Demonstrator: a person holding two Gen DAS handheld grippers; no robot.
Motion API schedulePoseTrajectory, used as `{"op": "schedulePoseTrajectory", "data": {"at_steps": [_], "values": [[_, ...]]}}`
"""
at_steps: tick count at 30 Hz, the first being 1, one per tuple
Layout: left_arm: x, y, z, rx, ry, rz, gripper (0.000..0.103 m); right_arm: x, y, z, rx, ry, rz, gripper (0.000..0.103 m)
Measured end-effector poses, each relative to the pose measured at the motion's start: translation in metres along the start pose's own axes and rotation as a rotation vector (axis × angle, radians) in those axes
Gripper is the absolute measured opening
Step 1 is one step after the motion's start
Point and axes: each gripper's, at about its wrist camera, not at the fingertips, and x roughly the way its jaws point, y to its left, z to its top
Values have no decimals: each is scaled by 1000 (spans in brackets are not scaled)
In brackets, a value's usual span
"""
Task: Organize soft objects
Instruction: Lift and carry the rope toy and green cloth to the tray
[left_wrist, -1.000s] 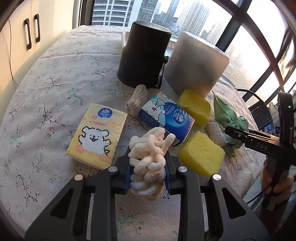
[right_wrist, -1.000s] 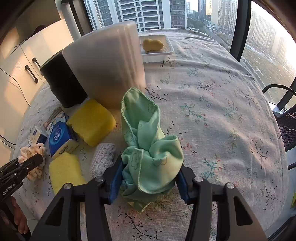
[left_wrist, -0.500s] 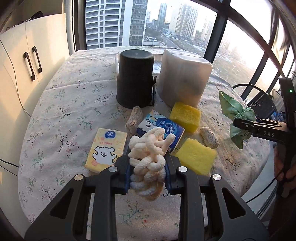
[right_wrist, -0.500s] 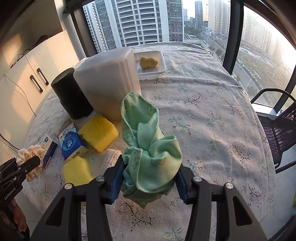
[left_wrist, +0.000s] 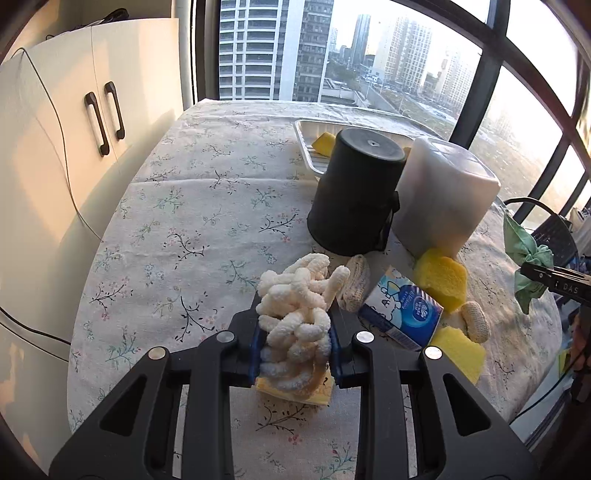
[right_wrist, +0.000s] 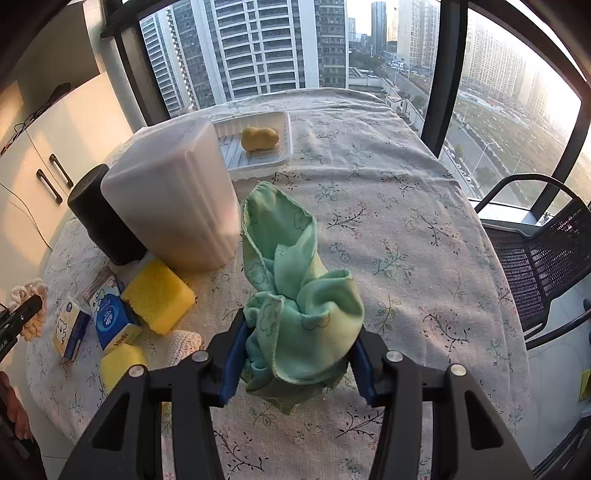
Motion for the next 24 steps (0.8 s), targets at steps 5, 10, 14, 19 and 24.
{"op": "schedulePoseTrajectory", "data": {"at_steps": [5,10,14,19,24], "values": [[22,30,19,-92,22,-3,25,19,-10,19,9,14,-30,52],[42,53,38,-125,18,41,25,39,-18,42,4,28,-69,52],[59,65,56,-132,23,76,25,53,-25,62,16,45,-65,52],[83,73,82,-116,15,107,25,70,-27,89,6,46,-92,52],[111,82,114,-107,10,128,25,86,-27,118,-2,49,-92,52]]}}
